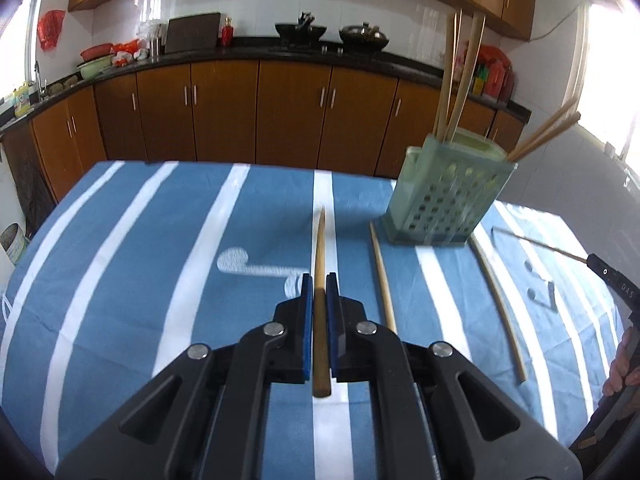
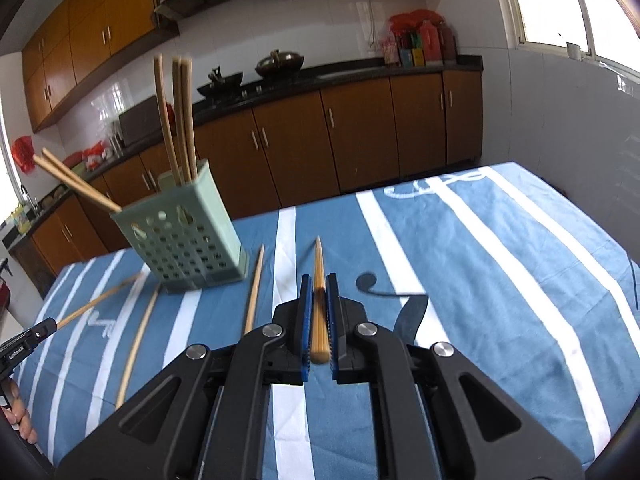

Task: Organize utensils
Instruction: 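Raise both held chopsticks upright and carry them above the green holder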

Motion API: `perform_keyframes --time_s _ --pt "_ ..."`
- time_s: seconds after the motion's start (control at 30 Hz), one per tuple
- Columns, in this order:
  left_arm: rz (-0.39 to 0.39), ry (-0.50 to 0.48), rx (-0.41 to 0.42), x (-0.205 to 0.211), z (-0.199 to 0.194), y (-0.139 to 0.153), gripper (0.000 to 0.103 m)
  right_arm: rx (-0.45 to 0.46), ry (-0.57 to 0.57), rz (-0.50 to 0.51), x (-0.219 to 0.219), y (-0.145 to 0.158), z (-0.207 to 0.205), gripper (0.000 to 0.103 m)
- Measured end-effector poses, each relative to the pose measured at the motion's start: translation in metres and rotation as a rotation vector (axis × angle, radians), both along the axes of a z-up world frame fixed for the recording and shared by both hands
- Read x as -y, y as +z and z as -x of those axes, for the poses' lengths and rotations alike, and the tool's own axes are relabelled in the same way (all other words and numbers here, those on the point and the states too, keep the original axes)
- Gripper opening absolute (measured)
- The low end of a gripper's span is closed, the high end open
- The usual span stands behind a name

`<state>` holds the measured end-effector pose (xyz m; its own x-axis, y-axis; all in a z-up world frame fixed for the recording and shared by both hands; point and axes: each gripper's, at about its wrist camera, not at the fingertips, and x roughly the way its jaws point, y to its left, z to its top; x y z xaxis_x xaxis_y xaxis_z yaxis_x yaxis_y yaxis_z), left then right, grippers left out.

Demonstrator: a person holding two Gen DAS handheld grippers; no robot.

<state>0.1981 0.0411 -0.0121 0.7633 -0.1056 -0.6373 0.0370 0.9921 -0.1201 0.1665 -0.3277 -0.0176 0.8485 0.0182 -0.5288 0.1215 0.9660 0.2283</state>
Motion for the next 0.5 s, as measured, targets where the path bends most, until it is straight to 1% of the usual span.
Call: perform_keyframes --time_s 0.2,0.33,0.5 --pt "0.019 0.005 0.098 -0.006 0.001 0.042 0.007 0.062 -0.023 -0.015 0.010 0.024 0.000 0.007" --pt "0.020 0.010 0.134 -0.010 -0.001 0.060 0.007 0.081 -0.028 -0.020 0.011 0.033 0.000 0.007" --pt "0.016 0.003 0.161 -0.012 -0.001 0.073 0.007 0.098 -0.017 -0.014 0.009 0.044 0.001 0.007"
